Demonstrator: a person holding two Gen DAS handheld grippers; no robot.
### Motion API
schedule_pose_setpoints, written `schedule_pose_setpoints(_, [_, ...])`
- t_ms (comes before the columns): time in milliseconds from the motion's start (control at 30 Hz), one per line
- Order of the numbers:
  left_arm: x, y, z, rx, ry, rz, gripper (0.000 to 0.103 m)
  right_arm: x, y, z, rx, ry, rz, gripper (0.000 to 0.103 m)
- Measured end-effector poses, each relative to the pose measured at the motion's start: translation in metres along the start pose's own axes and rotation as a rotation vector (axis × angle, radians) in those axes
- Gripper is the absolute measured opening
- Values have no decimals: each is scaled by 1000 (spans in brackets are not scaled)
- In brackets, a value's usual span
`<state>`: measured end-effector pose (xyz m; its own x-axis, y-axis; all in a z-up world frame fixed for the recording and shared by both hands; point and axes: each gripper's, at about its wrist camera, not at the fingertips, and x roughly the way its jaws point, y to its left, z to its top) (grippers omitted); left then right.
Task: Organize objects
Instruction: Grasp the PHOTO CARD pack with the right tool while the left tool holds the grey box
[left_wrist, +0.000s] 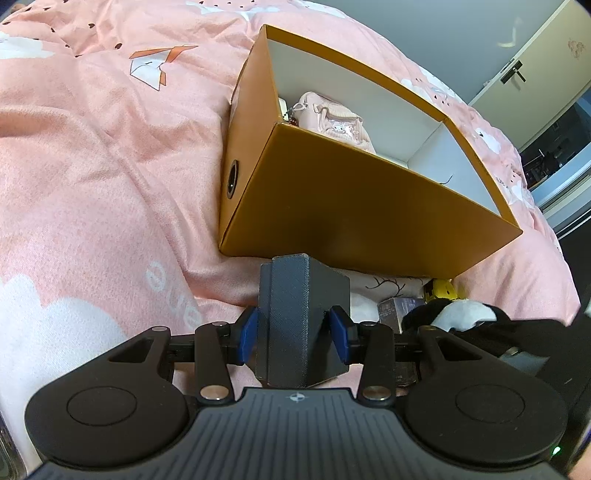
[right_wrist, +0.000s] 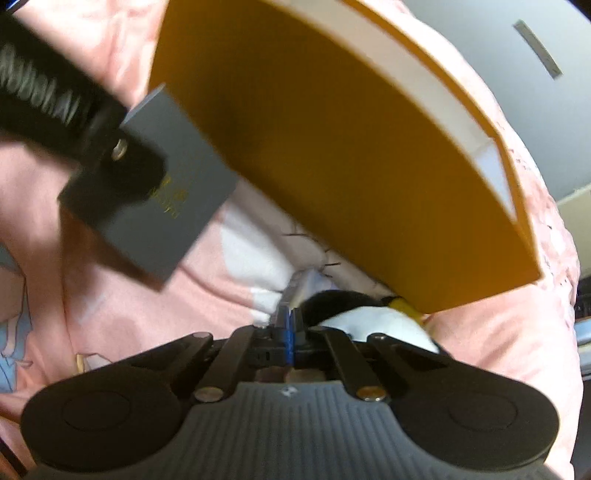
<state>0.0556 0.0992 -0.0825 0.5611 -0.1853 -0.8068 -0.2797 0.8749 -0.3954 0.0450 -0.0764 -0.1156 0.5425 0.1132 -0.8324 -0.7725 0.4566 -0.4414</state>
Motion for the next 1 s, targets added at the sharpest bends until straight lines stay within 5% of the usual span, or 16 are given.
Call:
schedule_pose_setpoints(200, [1,0,0,4,2,-1,47,-7,5,1,34,32,35,7])
schedule_pose_setpoints(233, [1,0,0,4,2,-2,48,-8,8,1,32,31,34,23])
schedule_pose_setpoints(267, [0,0,0,4,2,-3,48,-8,11,2,35,40,56,53])
schedule_pose_setpoints(333, [1,1,0,3,3,-6,48,-7,22,1,-8,59,65,71])
schedule_pose_setpoints(600, [1,2,0,5,5,-14,48,1,46,-2,-110,95,-129,60])
schedule_pose_setpoints(700, [2,1,0,10,8,-13,48,-3,54,0,-131,94,-128,56])
schedule_pose_setpoints(767, [2,1,-1,10,7,-14,48,-12,57,0,-122,68,-118,37])
schedule_pose_setpoints(800, [2,2,-1,7,8,-15,48,-18,56,1,-108,55,-116,36])
schedule_pose_setpoints(1000, [2,0,-2,13,9,-11,48,-61,25,4,121,-14,1,26])
